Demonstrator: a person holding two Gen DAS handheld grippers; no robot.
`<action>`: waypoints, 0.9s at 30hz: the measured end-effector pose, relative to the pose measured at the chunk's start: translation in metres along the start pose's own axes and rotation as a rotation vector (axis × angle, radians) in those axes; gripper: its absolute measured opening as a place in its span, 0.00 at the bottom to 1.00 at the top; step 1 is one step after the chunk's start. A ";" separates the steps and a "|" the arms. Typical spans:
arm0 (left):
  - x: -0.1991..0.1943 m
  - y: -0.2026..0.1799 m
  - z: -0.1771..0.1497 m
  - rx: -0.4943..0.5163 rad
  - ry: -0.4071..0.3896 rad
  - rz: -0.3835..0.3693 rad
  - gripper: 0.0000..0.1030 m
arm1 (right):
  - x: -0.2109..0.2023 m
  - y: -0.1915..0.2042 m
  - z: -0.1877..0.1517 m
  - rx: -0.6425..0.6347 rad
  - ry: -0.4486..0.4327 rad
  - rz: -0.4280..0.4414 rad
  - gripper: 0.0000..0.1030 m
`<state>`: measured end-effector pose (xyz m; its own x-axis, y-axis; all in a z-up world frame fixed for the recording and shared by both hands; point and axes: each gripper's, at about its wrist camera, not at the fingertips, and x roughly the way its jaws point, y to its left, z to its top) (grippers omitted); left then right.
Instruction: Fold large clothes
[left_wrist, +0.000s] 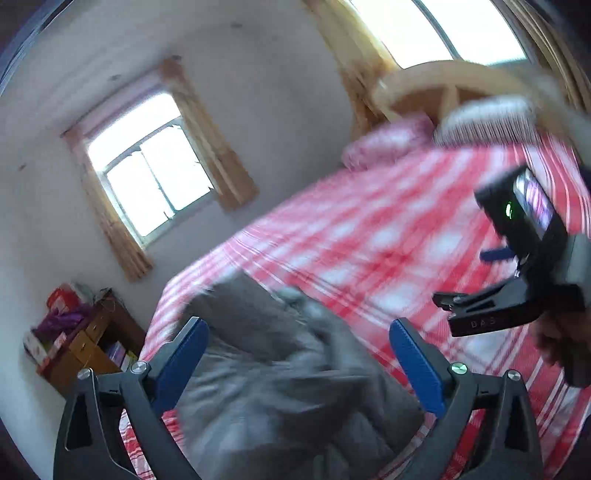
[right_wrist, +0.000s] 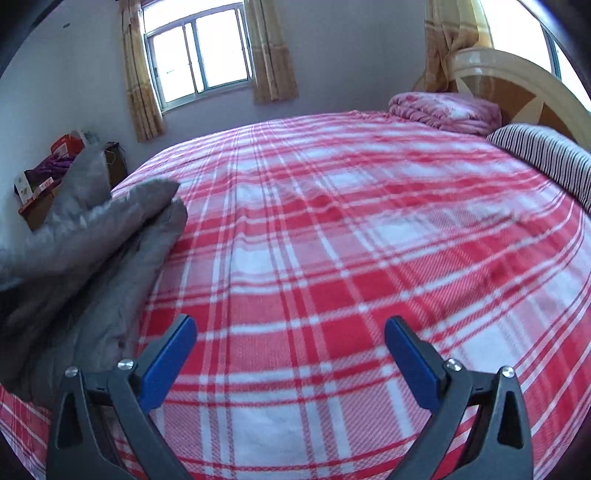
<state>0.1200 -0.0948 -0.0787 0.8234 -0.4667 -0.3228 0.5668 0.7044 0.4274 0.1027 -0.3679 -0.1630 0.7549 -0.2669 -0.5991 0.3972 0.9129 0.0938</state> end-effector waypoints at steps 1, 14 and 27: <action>-0.002 0.013 0.001 -0.029 0.005 0.024 0.96 | -0.002 0.002 0.007 -0.010 -0.006 -0.008 0.91; 0.117 0.229 -0.114 -0.726 0.459 0.503 0.97 | -0.028 0.199 0.138 -0.271 -0.038 0.116 0.68; 0.180 0.189 -0.098 -0.722 0.464 0.296 0.97 | 0.090 0.219 0.101 -0.229 0.104 -0.003 0.65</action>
<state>0.3726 0.0061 -0.1389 0.7498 -0.0612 -0.6588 0.0498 0.9981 -0.0360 0.3102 -0.2230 -0.1164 0.6915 -0.2479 -0.6786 0.2622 0.9614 -0.0840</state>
